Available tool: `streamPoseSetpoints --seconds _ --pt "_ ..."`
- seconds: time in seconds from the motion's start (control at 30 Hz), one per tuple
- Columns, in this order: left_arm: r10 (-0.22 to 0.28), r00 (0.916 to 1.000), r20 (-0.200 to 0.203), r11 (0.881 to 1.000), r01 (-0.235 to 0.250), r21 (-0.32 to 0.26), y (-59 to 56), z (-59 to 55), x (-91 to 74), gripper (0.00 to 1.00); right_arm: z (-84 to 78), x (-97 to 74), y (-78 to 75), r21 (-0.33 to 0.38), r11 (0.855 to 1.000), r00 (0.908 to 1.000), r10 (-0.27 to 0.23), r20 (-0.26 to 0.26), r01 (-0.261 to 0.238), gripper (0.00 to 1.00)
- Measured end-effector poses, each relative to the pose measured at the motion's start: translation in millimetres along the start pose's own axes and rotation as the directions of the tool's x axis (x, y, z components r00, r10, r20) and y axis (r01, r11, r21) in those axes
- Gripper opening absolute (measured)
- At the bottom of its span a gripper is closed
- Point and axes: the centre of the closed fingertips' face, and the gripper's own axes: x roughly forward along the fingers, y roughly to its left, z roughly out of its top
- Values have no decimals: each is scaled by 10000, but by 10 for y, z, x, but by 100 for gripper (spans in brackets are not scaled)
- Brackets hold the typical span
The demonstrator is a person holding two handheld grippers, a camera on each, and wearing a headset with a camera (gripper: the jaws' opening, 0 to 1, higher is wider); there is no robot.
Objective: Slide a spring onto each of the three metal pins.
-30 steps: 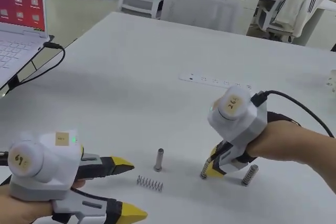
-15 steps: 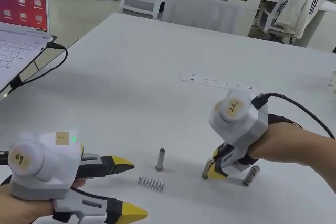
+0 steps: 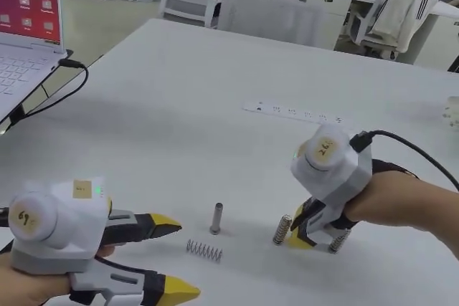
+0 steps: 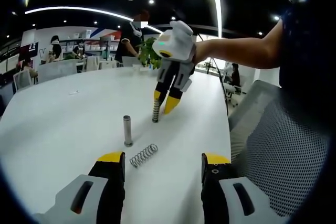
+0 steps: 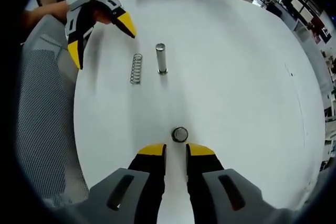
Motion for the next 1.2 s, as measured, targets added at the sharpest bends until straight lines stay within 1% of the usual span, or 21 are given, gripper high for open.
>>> streamPoseSetpoints --seconds 0.33,0.7,0.87,1.0,1.2 --pt "34 10000 22 10000 -34 33 -1 20 -10 53 -71 -64 101 56 9999 9999 -114 10 114 13" --pt "122 9999 59 9999 -122 66 -6 48 -40 53 -70 -133 227 27 9998 9997 -175 166 175 14" --pt "230 9997 82 9997 -231 34 7 53 -67 53 -1 -134 354 -55 10000 9993 -43 367 45 14" --pt "337 9994 113 9994 -337 -4 22 52 -89 53 85 -140 460 -173 9998 9980 122 618 -111 14" --pt "513 9985 168 9987 -513 -32 37 63 -125 53 277 -143 591 -558 9981 9954 298 907 -248 14"
